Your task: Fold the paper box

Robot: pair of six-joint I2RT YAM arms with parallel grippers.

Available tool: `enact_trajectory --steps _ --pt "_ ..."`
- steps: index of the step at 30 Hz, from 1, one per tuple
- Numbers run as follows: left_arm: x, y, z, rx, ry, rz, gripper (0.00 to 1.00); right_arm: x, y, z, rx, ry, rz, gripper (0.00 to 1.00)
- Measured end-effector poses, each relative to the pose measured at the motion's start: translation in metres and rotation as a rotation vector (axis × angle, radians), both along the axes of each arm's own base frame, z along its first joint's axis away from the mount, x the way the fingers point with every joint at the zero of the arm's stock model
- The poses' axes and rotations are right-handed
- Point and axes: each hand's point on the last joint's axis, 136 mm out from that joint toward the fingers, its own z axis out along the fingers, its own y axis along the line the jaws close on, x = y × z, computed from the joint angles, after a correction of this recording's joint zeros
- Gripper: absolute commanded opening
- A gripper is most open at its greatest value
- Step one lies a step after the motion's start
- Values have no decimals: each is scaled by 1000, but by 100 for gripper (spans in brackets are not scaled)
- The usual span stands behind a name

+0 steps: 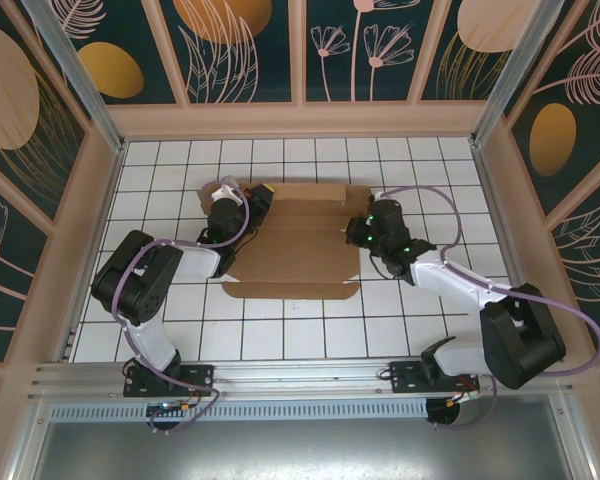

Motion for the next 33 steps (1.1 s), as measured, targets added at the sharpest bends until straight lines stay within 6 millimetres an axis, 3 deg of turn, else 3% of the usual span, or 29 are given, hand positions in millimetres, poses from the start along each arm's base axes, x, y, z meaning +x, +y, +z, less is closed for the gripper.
enact_trajectory --steps 7,11,15,19,23,27,33 --pt "0 0 0 2 3 1 0 -5 19 -48 10 165 66 0" --pt "0 0 0 3 4 2 0 14 4 -70 21 241 8 2" --pt "0 0 0 3 5 2 0 45 -14 -73 26 252 -60 16" --pt "1 0 0 7 6 2 0 66 -19 -70 28 234 -83 26" --pt "2 0 0 9 8 2 0 71 -20 -81 -1 242 -81 42" --pt "4 -1 1 13 12 2 0 73 -29 -93 -53 246 -112 49" --pt "6 -2 2 19 20 2 0 80 -37 -92 -95 206 -133 51"
